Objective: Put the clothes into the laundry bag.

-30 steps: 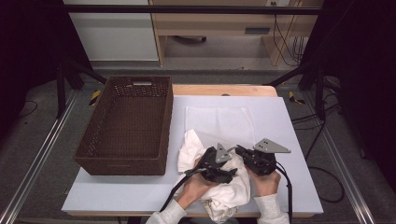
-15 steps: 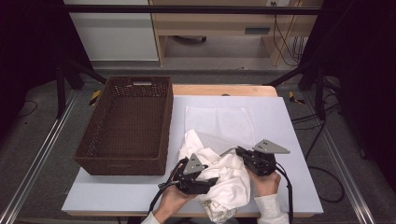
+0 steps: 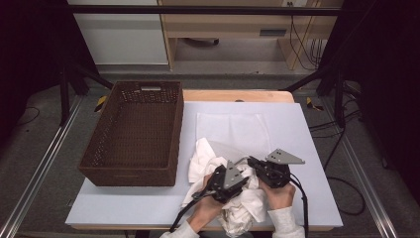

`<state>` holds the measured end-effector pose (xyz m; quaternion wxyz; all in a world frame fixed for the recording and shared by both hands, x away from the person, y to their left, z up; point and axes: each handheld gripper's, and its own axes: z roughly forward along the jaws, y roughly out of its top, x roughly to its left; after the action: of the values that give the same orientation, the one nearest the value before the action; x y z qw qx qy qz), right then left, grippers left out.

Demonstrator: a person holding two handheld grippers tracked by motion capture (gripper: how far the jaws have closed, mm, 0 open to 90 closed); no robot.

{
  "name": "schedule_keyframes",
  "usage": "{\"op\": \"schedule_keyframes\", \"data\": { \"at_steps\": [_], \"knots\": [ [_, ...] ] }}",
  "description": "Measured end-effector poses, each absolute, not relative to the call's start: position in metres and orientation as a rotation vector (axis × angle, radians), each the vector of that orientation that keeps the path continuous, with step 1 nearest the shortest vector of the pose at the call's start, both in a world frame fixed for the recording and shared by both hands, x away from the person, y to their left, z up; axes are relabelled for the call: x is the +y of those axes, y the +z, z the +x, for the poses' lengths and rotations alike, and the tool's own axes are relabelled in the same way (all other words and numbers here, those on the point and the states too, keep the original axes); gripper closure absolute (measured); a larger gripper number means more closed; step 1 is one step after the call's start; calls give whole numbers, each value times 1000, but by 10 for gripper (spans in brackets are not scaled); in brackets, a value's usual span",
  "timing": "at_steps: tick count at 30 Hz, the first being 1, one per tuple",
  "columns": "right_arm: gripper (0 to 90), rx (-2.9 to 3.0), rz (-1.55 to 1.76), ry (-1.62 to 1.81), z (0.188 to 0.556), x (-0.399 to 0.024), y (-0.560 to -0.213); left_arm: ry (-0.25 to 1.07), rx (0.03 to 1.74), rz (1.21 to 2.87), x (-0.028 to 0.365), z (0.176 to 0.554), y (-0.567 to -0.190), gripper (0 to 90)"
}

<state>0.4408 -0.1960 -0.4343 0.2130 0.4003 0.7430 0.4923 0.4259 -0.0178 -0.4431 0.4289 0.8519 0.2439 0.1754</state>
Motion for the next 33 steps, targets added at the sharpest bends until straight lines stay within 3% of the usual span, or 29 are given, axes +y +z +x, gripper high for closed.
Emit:
{"op": "schedule_keyframes", "data": {
  "at_steps": [6,7,8,9,12,16,20,21,24,29,33],
  "knots": [
    [888,2057,1102,1386,439,-199,-431,431,675,2153,-27,442,-450,658],
    [888,2056,1103,1384,439,-198,-431,441,682,2143,-25,440,-450,625],
    [888,2056,1110,1380,440,-200,-432,437,689,2109,-21,438,-448,481],
    [888,2056,1110,1380,440,-200,-432,416,691,2082,-16,437,-445,481],
    [888,2056,1121,1377,441,-202,-434,393,666,2020,13,423,-427,246],
    [887,2058,1124,1375,441,-202,-434,396,662,2038,36,413,-425,218],
    [888,2064,1126,1371,440,-199,-436,339,698,2038,50,414,-446,230],
    [888,2066,1123,1366,441,-199,-436,270,732,2033,47,420,-460,243],
    [888,2073,1120,1360,441,-198,-437,264,726,2026,44,425,-466,307],
    [888,2082,1125,1359,441,-196,-438,319,679,2095,33,424,-462,650],
    [888,2080,1126,1360,441,-196,-438,318,672,2048,35,419,-456,743]
  ]
}}
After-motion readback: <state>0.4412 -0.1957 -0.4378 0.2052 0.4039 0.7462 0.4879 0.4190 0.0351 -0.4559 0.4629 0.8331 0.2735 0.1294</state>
